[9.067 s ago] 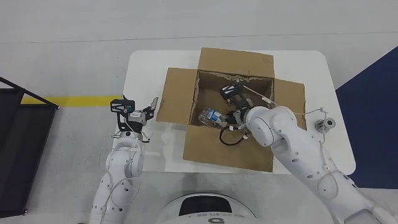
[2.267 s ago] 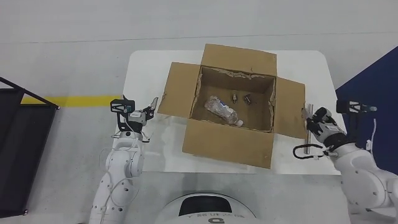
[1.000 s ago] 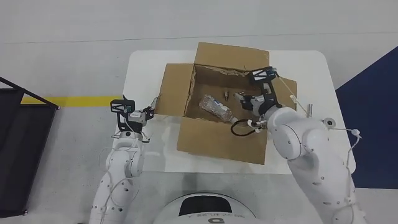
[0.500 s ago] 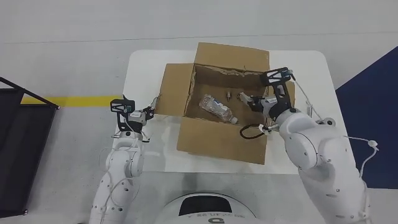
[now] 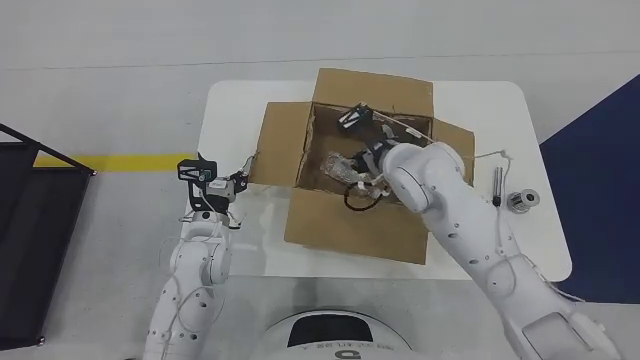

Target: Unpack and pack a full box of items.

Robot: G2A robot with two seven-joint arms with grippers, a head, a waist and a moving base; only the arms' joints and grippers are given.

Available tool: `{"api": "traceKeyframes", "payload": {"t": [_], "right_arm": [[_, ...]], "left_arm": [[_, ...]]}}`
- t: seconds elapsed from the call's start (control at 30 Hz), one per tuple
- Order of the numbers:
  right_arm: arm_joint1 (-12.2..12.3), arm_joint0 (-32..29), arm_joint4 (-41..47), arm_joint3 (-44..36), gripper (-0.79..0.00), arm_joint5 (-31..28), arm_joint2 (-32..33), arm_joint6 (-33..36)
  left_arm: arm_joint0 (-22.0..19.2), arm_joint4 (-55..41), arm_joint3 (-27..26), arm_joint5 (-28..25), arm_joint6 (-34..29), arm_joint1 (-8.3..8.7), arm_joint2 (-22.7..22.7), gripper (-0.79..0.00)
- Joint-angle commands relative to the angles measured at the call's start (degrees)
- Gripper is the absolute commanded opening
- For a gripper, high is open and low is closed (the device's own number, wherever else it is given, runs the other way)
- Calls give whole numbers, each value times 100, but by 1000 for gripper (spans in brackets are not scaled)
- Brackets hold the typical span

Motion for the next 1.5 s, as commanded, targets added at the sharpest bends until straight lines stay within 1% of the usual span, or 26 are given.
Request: {"api": "traceKeyframes", "payload": {"t": [0.0,0.07,0.1,0.13,0.2,0.23,0.27,0.33,0.37,0.4,0.47,0.67,0.87,0.93,0.97,1.1,1.2,1.27,1.4,1.47], "right_arm": [[-63,248,179,407,0,78,-66,56],[-88,339,287,721,0,81,-49,56],[-99,389,345,886,-25,110,-17,70],[-107,431,371,1076,-71,154,14,68],[-122,492,432,1382,-80,53,22,14],[-124,505,413,1521,-105,-4,19,-27],[-126,505,396,1634,-108,-57,16,-80],[-126,486,413,1862,-219,-154,43,-197],[-125,478,434,1968,-299,-208,62,-269],[-126,485,455,2096,-400,-225,89,-314],[-139,523,445,2282,-428,-225,88,-396],[-203,626,640,2703,-582,-236,63,-548],[-274,728,773,3003,-650,-260,-21,-650],[-298,771,786,3104,-730,-269,-61,-666],[-313,789,800,3148,-785,-259,-83,-674],[-346,818,762,3192,-785,-189,-135,-666],[-299,674,688,2918,-785,-172,7,-733],[-224,418,579,2498,-785,-205,187,-825],[-55,-279,271,1424,-785,-214,611,-927],[50,-834,62,644,-785,-268,905,-1140]], "left_arm": [[0,0,0,0,0,0,0,0],[0,0,0,0,0,0,0,0],[0,0,0,0,0,0,0,0],[0,0,0,0,0,0,0,0],[0,0,0,0,0,0,0,0],[0,0,0,0,0,0,0,0],[0,0,0,0,0,0,0,0],[0,0,0,0,0,0,0,0],[0,0,0,0,0,0,0,0],[0,0,0,0,0,0,0,0],[0,0,0,0,0,0,0,0],[0,0,0,0,0,0,0,0],[0,0,0,0,0,0,0,0],[0,0,0,0,0,0,0,0],[0,0,0,0,0,0,0,0],[0,0,0,0,0,0,0,0],[0,0,0,0,0,0,0,0],[0,0,0,0,0,0,0,0],[0,0,0,0,0,0,0,0],[0,0,0,0,0,0,0,0]]}}
